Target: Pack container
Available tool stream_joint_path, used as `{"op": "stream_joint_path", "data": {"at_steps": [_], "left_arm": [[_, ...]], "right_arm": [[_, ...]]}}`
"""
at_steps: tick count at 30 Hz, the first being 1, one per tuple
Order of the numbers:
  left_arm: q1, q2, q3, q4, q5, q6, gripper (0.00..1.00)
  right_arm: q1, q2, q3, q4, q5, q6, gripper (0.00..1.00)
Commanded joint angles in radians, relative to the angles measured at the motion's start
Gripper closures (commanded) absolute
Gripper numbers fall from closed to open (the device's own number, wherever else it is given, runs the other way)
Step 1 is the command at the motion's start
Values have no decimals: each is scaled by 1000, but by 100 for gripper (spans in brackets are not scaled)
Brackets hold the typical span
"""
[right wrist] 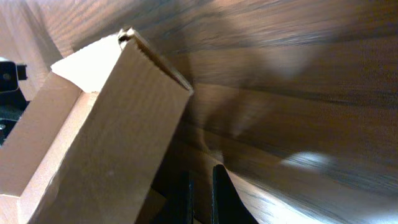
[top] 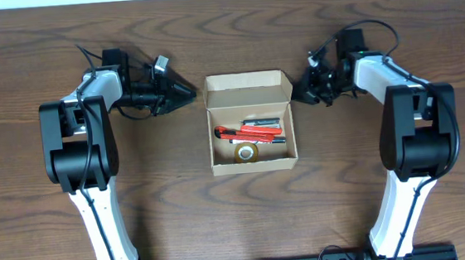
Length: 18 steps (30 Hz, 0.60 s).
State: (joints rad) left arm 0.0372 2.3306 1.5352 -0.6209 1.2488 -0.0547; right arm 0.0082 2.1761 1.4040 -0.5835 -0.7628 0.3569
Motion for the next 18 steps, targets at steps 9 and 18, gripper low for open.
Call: {"op": "stream_joint_path", "data": {"at_steps": [9, 18], "left_arm": [[-43, 4, -13, 9, -13, -6, 81], [-70, 4, -13, 48, -23, -37, 82]], "right_arm": [[57, 23, -6, 31, -5, 32, 99], [57, 23, -6, 31, -8, 32, 99]]}}
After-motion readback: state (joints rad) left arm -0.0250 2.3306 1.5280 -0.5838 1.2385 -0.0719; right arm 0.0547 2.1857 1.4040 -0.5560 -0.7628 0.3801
